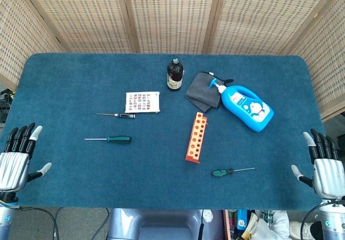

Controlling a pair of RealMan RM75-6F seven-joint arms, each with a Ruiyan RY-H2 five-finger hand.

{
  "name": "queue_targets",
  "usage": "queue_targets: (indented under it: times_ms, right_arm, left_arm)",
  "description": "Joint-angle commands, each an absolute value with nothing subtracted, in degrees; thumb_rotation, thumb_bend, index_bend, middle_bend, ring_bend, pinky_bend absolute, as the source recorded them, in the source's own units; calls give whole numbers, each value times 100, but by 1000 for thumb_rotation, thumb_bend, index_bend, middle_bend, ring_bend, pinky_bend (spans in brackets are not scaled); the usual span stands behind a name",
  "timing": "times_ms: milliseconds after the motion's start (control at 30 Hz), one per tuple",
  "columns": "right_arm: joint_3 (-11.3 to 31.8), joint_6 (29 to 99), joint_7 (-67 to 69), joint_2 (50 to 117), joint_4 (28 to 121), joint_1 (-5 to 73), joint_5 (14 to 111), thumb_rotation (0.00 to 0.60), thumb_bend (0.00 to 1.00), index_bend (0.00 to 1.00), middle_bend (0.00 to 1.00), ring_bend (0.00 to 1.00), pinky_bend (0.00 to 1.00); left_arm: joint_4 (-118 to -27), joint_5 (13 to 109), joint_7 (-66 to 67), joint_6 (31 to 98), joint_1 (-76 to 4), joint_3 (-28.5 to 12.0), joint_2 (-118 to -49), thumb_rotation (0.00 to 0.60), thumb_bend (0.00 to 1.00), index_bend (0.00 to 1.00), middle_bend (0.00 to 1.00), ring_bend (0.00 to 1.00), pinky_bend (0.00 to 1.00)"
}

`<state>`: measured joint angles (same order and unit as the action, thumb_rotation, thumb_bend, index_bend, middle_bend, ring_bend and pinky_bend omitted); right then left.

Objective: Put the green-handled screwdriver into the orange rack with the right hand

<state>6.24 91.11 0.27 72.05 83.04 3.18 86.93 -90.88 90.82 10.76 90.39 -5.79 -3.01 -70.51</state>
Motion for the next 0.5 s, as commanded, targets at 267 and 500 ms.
queue_targets:
  times_ms: [267, 500]
  right_arm:
    - [591, 9108, 53, 7196, 8301, 325, 8754, 600, 212, 34, 0, 0, 0]
    - [600, 9120, 51, 7153, 8362, 311, 8734, 600, 212, 34, 0, 0, 0]
  left_arm:
    - [-9109, 9110, 1082, 9075, -557, -286, -7036, 600, 0, 0, 0, 0, 0]
    - [-9108, 9057, 1098, 9014, -578, -303, -7015, 600, 0, 0, 0, 0, 0]
